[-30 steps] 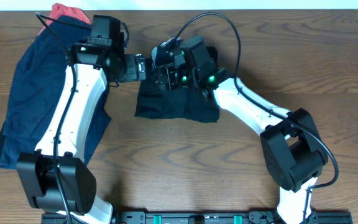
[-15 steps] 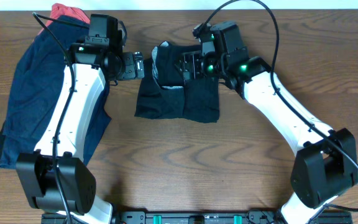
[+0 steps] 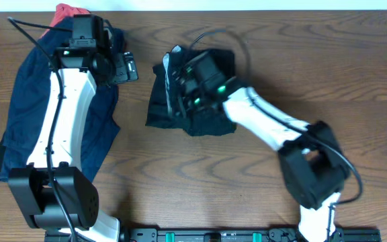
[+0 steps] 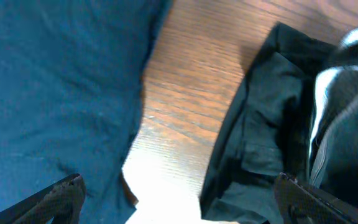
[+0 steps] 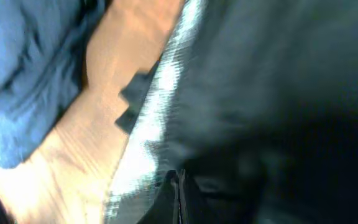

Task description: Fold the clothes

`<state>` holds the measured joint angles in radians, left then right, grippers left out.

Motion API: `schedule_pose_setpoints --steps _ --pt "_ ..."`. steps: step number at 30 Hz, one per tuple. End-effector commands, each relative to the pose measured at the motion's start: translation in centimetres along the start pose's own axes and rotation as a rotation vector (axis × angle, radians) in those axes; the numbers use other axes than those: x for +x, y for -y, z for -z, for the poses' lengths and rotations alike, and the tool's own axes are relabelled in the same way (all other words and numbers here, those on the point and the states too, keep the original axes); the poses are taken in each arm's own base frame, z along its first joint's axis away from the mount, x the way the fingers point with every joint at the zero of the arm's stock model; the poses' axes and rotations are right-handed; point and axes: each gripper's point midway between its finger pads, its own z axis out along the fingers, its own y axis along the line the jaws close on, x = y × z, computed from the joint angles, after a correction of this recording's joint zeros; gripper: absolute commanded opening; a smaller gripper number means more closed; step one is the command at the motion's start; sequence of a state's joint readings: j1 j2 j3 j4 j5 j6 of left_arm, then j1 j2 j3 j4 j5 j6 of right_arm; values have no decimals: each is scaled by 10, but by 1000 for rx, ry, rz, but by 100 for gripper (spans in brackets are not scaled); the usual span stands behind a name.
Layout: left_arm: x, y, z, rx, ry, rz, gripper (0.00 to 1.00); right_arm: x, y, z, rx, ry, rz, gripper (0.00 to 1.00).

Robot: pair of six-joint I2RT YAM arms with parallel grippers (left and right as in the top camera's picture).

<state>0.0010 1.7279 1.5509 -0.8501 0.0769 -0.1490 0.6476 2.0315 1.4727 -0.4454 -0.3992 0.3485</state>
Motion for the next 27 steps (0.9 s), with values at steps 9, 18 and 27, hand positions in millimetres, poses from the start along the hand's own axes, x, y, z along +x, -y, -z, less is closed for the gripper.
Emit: schedule_pose_setpoints --steps 9,18,27 --pt "-5 -5 4 -11 19 -7 98 -19 -7 -13 -68 39 32 1" --pt "-5 -5 4 -11 18 -7 98 -113 3 53 -44 325 118 6" --pt "-6 -5 4 -11 20 -8 98 -129 27 12 -6 399 162 6"
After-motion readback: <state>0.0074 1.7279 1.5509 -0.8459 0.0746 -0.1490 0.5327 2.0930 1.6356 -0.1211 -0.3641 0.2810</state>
